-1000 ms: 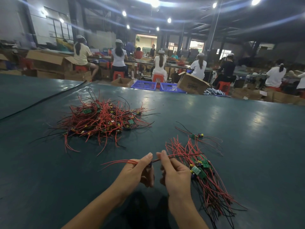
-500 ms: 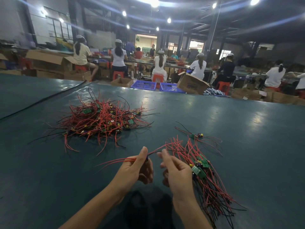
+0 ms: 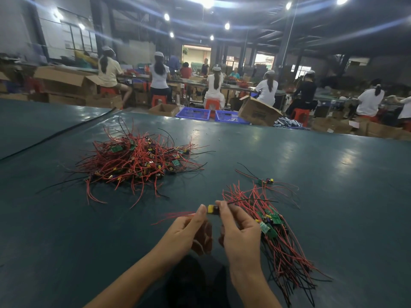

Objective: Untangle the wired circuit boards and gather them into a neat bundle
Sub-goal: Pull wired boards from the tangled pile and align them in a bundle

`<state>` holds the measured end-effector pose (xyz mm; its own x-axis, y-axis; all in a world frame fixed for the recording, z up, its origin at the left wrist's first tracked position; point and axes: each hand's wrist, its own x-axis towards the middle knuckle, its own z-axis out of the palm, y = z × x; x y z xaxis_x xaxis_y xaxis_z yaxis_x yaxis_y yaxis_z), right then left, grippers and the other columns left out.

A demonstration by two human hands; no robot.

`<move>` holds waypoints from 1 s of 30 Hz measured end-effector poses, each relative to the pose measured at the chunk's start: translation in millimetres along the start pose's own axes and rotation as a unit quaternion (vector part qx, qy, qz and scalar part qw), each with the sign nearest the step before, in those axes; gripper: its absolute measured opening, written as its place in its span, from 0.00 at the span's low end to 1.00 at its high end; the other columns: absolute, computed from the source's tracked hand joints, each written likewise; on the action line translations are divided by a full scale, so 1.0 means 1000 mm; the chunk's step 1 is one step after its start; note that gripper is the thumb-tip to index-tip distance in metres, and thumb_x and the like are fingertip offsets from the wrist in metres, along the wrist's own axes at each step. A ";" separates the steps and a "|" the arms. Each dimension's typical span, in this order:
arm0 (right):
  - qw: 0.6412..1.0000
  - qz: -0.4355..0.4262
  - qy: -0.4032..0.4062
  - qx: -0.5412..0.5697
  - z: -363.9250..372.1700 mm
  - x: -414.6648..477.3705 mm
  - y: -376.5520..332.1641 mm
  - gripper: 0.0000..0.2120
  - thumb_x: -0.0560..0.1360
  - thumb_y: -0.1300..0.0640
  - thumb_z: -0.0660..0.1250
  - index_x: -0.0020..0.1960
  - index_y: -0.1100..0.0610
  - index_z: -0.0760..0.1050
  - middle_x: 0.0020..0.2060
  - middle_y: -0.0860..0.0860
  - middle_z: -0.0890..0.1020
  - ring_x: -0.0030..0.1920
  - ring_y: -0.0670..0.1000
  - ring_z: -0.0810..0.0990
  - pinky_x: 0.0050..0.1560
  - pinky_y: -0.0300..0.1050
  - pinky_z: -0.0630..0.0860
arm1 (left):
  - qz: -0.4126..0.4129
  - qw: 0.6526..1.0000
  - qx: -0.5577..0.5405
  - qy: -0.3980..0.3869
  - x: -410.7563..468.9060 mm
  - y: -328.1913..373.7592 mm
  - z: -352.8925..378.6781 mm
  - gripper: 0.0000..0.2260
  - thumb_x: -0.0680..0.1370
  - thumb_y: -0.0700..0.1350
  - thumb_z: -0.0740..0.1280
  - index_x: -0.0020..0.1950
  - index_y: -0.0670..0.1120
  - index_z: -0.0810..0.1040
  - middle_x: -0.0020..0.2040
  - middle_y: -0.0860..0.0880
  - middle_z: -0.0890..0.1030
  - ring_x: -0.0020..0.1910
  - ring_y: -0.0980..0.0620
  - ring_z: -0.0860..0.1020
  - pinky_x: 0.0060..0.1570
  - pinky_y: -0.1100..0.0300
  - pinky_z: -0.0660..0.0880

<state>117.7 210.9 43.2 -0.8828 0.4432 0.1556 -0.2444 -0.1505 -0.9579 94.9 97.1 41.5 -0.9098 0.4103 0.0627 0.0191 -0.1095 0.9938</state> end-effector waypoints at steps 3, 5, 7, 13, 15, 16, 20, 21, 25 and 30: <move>0.985 0.030 0.140 0.092 -0.010 0.010 -0.006 0.10 0.78 0.55 0.67 0.40 0.56 0.81 0.28 0.47 0.80 0.24 0.43 0.73 0.21 0.34 0.66 | -0.003 1.000 0.013 0.008 0.003 0.001 -0.005 0.25 0.75 0.62 0.55 0.36 0.42 0.77 0.30 0.44 0.78 0.30 0.49 0.77 0.31 0.61 0.74; 0.963 0.068 0.206 0.160 -0.016 0.016 -0.009 0.08 0.79 0.56 0.65 0.42 0.55 0.78 0.31 0.46 0.83 0.26 0.42 0.79 0.21 0.34 0.68 | -0.005 0.999 0.021 0.027 0.005 0.000 -0.012 0.25 0.76 0.61 0.54 0.37 0.41 0.77 0.30 0.44 0.78 0.30 0.49 0.77 0.31 0.61 0.73; 0.941 0.100 0.234 0.222 -0.019 0.017 -0.010 0.06 0.80 0.55 0.64 0.45 0.55 0.77 0.35 0.47 0.83 0.30 0.42 0.82 0.22 0.33 0.70 | 0.002 0.997 0.046 0.057 0.009 0.000 -0.019 0.25 0.76 0.60 0.54 0.38 0.40 0.77 0.30 0.44 0.79 0.30 0.49 0.77 0.32 0.59 0.72; 0.925 0.169 0.211 0.265 -0.018 0.012 -0.008 0.03 0.80 0.61 0.65 0.50 0.62 0.76 0.50 0.54 0.80 0.53 0.49 0.82 0.46 0.41 0.81 | 0.118 0.875 0.404 0.240 0.020 -0.013 -0.067 0.13 0.80 0.54 0.62 0.43 0.49 0.80 0.44 0.57 0.80 0.47 0.56 0.77 0.50 0.53 0.74; 0.937 0.166 0.194 0.236 -0.013 0.009 -0.007 0.06 0.79 0.63 0.65 0.53 0.65 0.76 0.54 0.57 0.79 0.59 0.52 0.79 0.50 0.44 0.79 | 0.088 0.790 0.545 0.264 0.022 -0.023 -0.089 0.10 0.79 0.54 0.63 0.55 0.51 0.79 0.63 0.51 0.75 0.64 0.49 0.70 0.63 0.49 0.69; 0.944 0.158 0.188 0.222 -0.011 0.008 -0.007 0.10 0.79 0.63 0.65 0.57 0.68 0.74 0.56 0.60 0.78 0.62 0.54 0.77 0.53 0.46 0.79 | 0.034 0.767 0.587 0.257 0.024 -0.027 -0.098 0.14 0.79 0.56 0.62 0.62 0.53 0.76 0.71 0.48 0.69 0.70 0.47 0.64 0.66 0.47 0.64; 0.968 0.107 0.149 0.173 -0.004 0.006 -0.007 0.23 0.78 0.62 0.66 0.71 0.65 0.65 0.58 0.48 0.75 0.62 0.45 0.75 0.64 0.49 0.74 | -0.106 0.738 0.632 0.211 0.029 -0.035 -0.120 0.23 0.80 0.61 0.54 0.74 0.56 0.64 0.79 0.47 0.56 0.76 0.46 0.55 0.72 0.46 0.55; 0.976 0.103 0.129 0.144 -0.004 0.007 -0.004 0.18 0.78 0.62 0.66 0.67 0.62 0.68 0.51 0.45 0.73 0.57 0.44 0.75 0.66 0.51 0.73 | -0.111 0.732 0.641 0.204 0.030 -0.036 -0.122 0.24 0.80 0.62 0.52 0.75 0.56 0.63 0.78 0.49 0.58 0.76 0.48 0.56 0.72 0.47 0.55; 0.989 0.109 0.064 0.082 0.001 0.004 0.001 0.13 0.78 0.62 0.66 0.52 0.50 0.65 0.43 0.43 0.65 0.51 0.42 0.68 0.72 0.56 0.66 | -0.096 0.718 0.659 0.201 0.033 -0.038 -0.121 0.25 0.81 0.60 0.51 0.75 0.51 0.63 0.77 0.53 0.61 0.75 0.52 0.58 0.72 0.49 0.54; 0.992 0.103 0.046 0.055 0.003 -0.003 -0.002 0.35 0.78 0.63 0.66 0.79 0.58 0.52 0.68 0.49 0.65 0.57 0.38 0.76 0.66 0.51 0.73 | -0.080 0.730 0.646 0.208 0.032 -0.038 -0.120 0.24 0.81 0.58 0.53 0.74 0.48 0.66 0.75 0.53 0.64 0.74 0.51 0.61 0.70 0.49 0.56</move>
<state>119.0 206.9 45.3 -0.8796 0.4706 -0.0691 -0.1087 -0.3404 -0.9340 15.2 5.6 -5.1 -0.9852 -0.0163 0.1706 0.0289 0.9655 0.2589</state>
